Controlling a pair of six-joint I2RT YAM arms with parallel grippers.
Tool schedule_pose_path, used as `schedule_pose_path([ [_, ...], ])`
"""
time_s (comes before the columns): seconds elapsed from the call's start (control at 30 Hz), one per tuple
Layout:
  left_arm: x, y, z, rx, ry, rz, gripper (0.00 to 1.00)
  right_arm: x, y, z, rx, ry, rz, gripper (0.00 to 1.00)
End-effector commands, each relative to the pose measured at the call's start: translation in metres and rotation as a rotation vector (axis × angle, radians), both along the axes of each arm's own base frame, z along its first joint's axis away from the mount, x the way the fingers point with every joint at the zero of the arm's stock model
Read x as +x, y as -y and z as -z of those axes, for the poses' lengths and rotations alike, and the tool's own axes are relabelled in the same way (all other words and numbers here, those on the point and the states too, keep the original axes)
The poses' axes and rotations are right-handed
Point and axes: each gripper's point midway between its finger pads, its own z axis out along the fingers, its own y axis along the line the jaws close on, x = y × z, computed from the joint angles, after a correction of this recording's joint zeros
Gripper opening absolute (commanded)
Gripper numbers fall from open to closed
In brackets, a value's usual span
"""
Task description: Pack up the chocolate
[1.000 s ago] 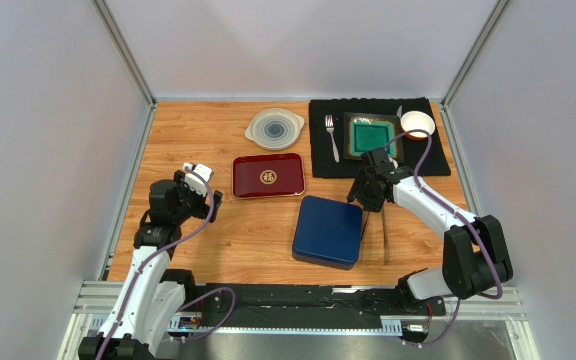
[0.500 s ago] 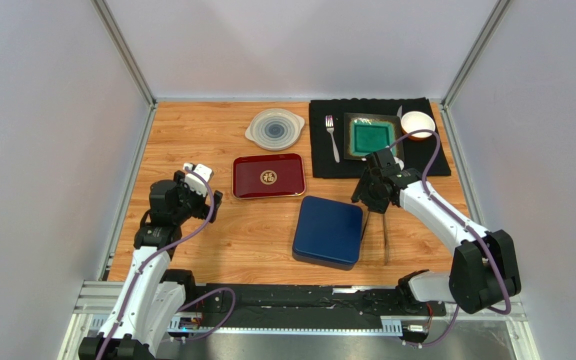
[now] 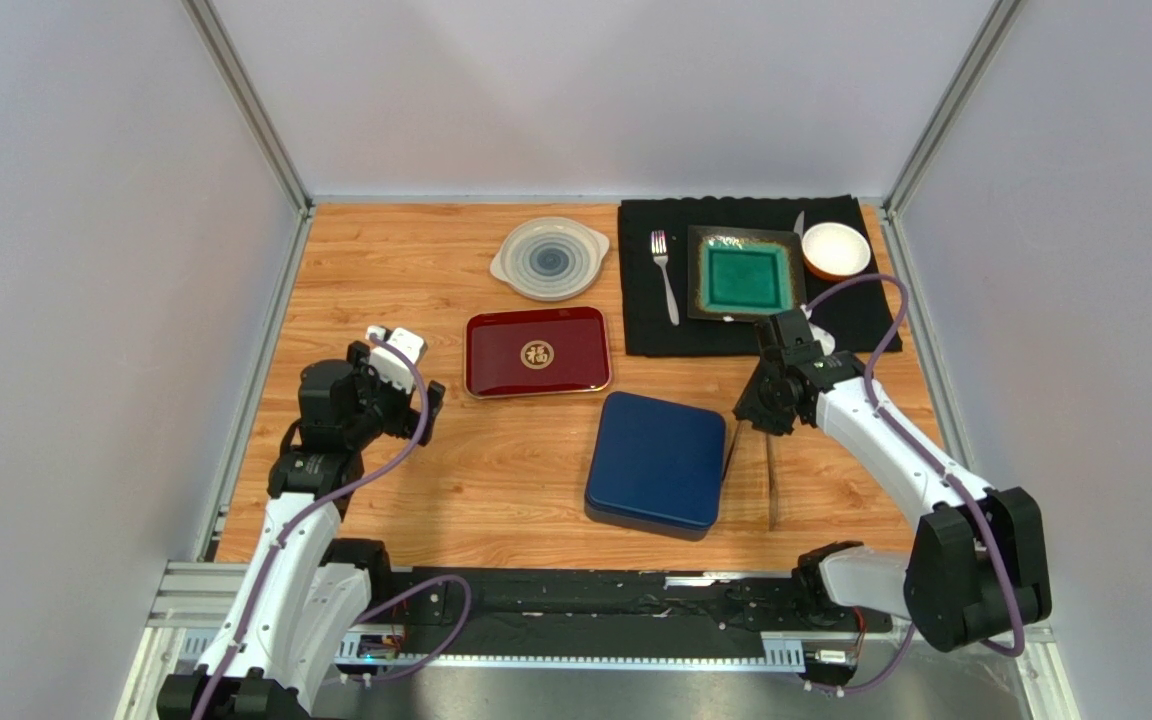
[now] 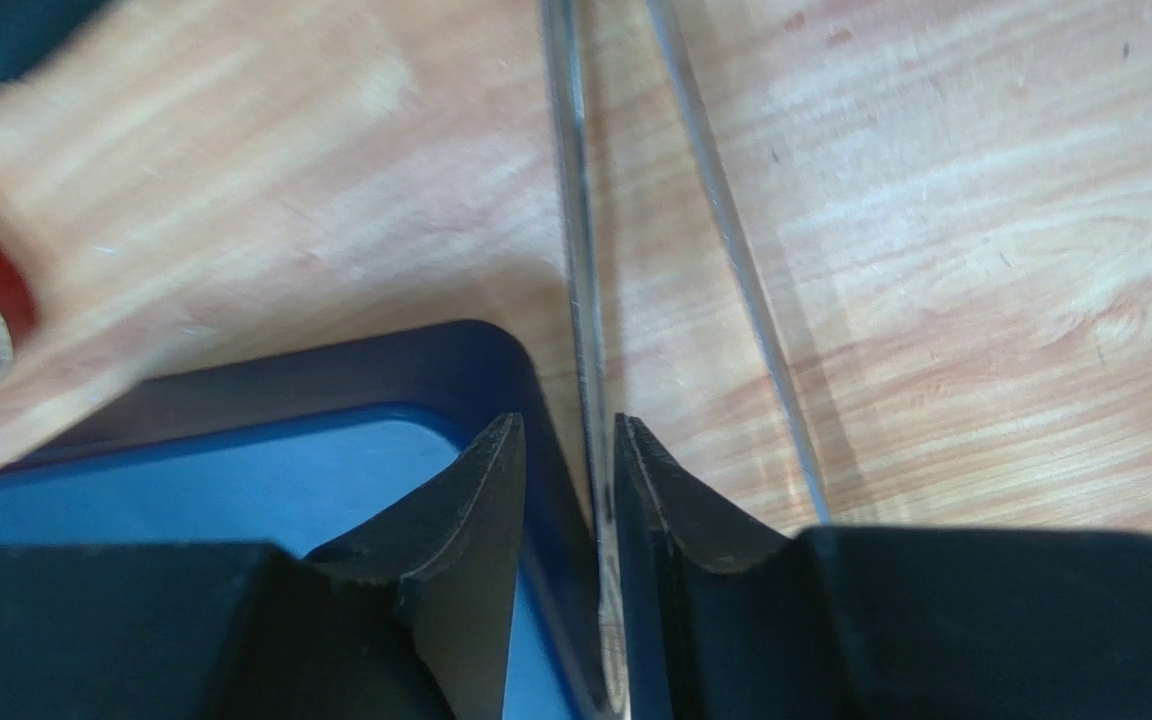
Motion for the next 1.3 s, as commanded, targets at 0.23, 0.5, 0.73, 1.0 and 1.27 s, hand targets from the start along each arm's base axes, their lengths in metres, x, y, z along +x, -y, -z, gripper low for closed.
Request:
schedule_pose_path([
  [0.23, 0.002, 0.0, -0.005, 0.009, 0.012, 0.002, 0.99, -0.022, -0.012, 0.025, 0.082, -0.009, 0.002, 0.29],
  [0.5, 0.002, -0.002, -0.005, 0.016, 0.013, -0.006, 0.99, -0.01, -0.039, 0.026, 0.087, -0.01, -0.049, 0.3],
  [0.73, 0.002, -0.005, -0.002, 0.028, 0.009, -0.016, 0.99, -0.005, -0.057, 0.023, 0.096, -0.005, -0.077, 0.3],
  [1.0, 0.004, -0.007, 0.0, 0.031, 0.0, -0.033, 0.99, 0.006, -0.084, 0.005, 0.124, 0.035, -0.138, 0.31],
  [1.27, 0.003, -0.011, 0.002, 0.026, -0.012, -0.054, 0.99, 0.0, -0.066, -0.018, 0.04, 0.063, -0.141, 0.35],
])
